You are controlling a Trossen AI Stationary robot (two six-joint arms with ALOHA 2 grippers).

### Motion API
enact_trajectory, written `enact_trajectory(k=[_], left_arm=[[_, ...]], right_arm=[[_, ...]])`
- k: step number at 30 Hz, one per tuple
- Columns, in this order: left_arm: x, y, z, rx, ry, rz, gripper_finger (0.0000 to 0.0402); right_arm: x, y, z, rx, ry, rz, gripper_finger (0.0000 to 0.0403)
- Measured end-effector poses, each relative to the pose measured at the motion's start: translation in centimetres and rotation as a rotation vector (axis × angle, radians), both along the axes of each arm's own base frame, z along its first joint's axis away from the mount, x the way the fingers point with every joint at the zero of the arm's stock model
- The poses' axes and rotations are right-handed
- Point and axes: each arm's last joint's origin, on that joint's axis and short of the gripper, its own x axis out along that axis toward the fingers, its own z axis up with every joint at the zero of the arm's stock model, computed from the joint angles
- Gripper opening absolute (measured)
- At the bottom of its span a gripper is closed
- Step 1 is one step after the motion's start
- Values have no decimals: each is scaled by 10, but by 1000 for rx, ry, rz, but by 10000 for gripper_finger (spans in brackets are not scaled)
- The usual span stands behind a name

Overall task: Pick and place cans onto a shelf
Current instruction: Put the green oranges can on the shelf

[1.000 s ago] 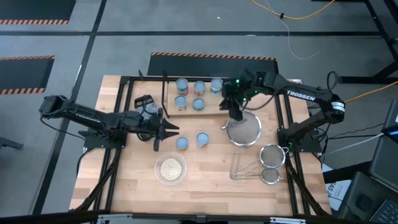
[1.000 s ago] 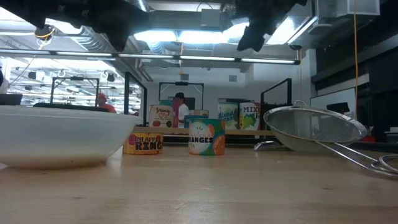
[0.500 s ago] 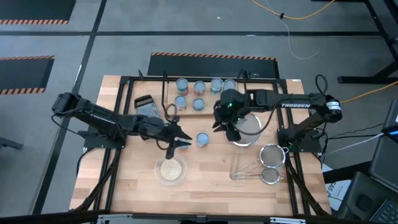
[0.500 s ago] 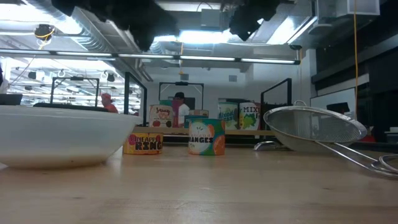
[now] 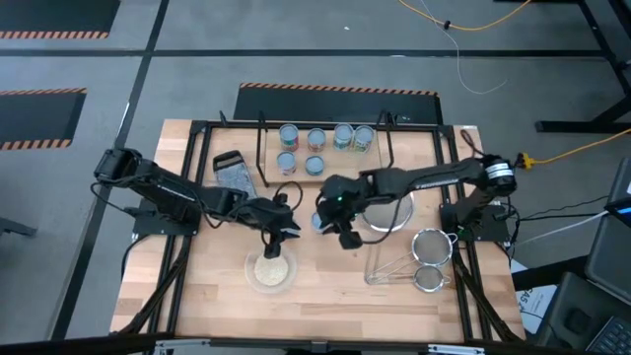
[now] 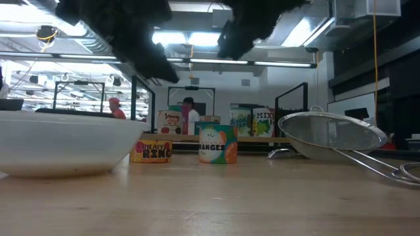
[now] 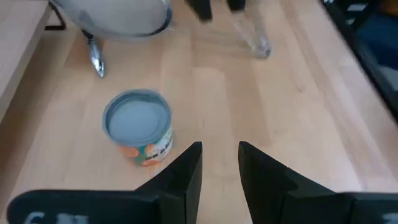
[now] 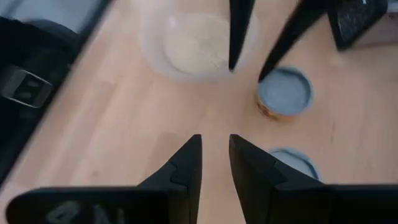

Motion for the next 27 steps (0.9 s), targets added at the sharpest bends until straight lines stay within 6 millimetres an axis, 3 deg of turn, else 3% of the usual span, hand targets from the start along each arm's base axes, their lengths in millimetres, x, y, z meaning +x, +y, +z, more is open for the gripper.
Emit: enact_trajectory(k=[5,13,27], left_arm=[[-3,-2,-6,14,60,-3,98],[-7,0,-15,18,156,44,98],[-7,-1,-16,18,159,44,98]], right_arm=[[10,0,-24,-96,63,-64,86],[21,0,-53,-110,130,-66,86],[26,-2,-64,-164,144,-127,86]])
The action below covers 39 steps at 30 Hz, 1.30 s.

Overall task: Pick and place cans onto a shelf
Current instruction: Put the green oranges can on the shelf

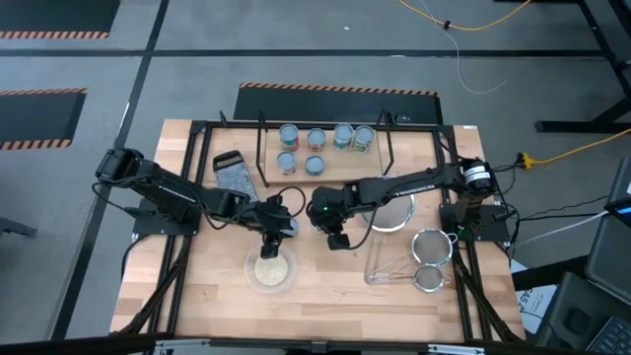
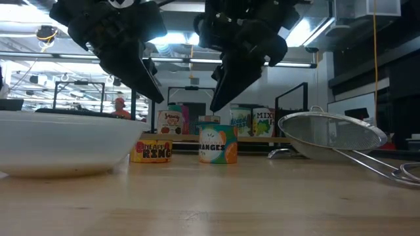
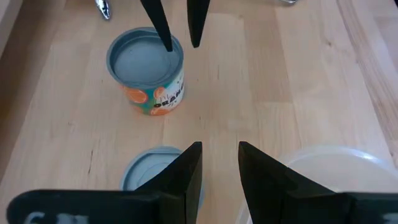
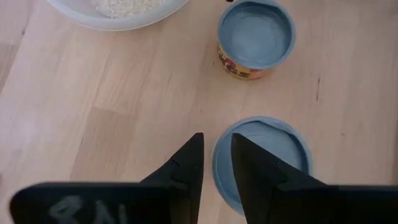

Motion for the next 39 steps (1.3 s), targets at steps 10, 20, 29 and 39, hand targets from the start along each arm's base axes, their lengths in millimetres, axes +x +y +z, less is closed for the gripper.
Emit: enact_trajectory(k=[10,20,29,39], left_arm=[[0,0,0,0,1,0,98],[0,0,0,1,3,0,98],[0,0,0,1,3,0,98],[0,0,0,1,3,0,98]], right_arm=[[4,0,-16,11,49,-24,86],[5,0,-19,12,51,-26,86],[5,0,-19,37,60,-95,86],[6,0,-23,74,78,-193,86]])
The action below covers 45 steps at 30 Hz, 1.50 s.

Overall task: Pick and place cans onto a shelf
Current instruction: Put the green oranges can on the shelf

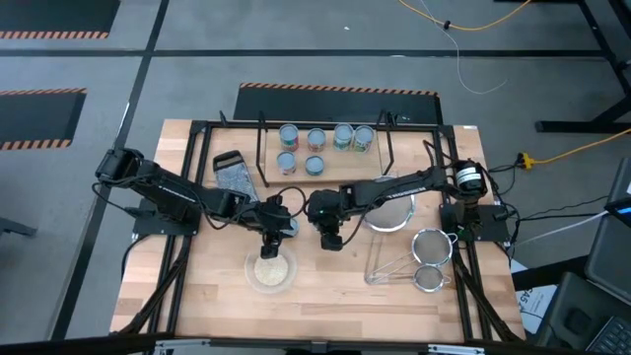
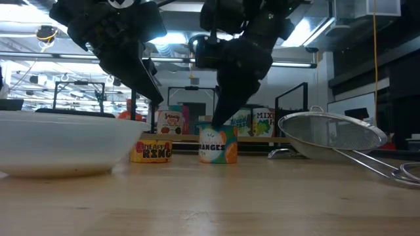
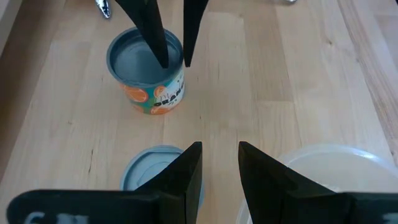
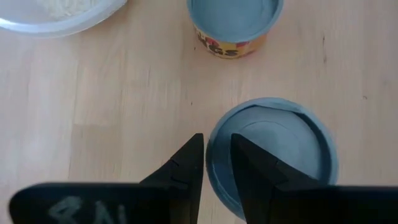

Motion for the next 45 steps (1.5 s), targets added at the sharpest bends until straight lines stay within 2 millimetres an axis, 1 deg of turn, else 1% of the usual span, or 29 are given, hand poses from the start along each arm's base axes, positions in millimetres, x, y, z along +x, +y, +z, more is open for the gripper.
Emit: enact_trajectory(k=[5,10,13,19,21,26,32,39,45], left_arm=[[0,0,0,0,0,0,98],[0,0,0,1,4,0,98],[0,0,0,1,4,0,98],[0,0,0,1,4,0,98],[0,0,0,1,4,0,98],[0,0,0,1,4,0,98],[0,0,0,1,4,0,98],[0,0,0,1,4,0,98],[0,0,0,1,4,0,98]], right_arm=[[2,0,-6,-3,6,-8,86],[4,0,-8,-13,3,-10,84],[4,0,-8,-12,3,-10,69],[4,0,-8,-12,3,-5,15],[4,0,-8,-19,1,7,10],[5,0,-5,-30,17,21,13],[6,0,12,-68,83,82,6],[7,0,40,-90,132,142,7],[8,-2,72,-109,143,189,8]])
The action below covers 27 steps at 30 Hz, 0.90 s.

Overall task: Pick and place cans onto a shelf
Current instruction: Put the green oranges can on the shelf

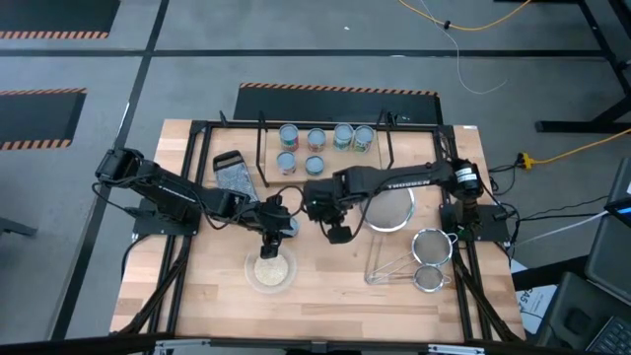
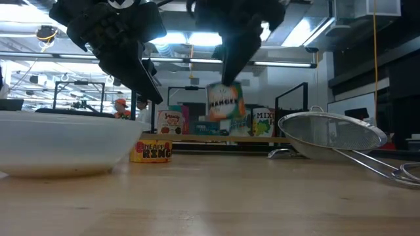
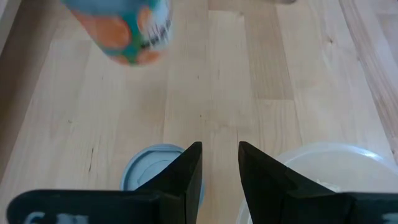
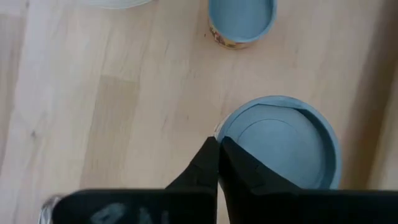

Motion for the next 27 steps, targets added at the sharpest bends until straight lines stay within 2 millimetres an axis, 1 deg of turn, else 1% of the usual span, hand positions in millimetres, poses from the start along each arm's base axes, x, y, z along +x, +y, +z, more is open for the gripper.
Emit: enact_trajectory(k=[7,11,14,20,22,27], left_arm=[[0,0,0,0,0,0,98],[0,0,0,0,0,0,98],[0,0,0,0,0,0,98],[0,0,0,0,0,0,98],[0,0,0,0,0,0,98],[0,0,0,0,0,0,98]], right_arm=[[-6,-9,37,-15,37,24,9],[-11,-15,49,-21,67,29,9],[-14,-20,49,-22,91,20,9],[-23,-32,37,-19,203,0,9],[-27,-39,36,-19,235,-5,9],[-35,-63,41,-15,224,-56,9]])
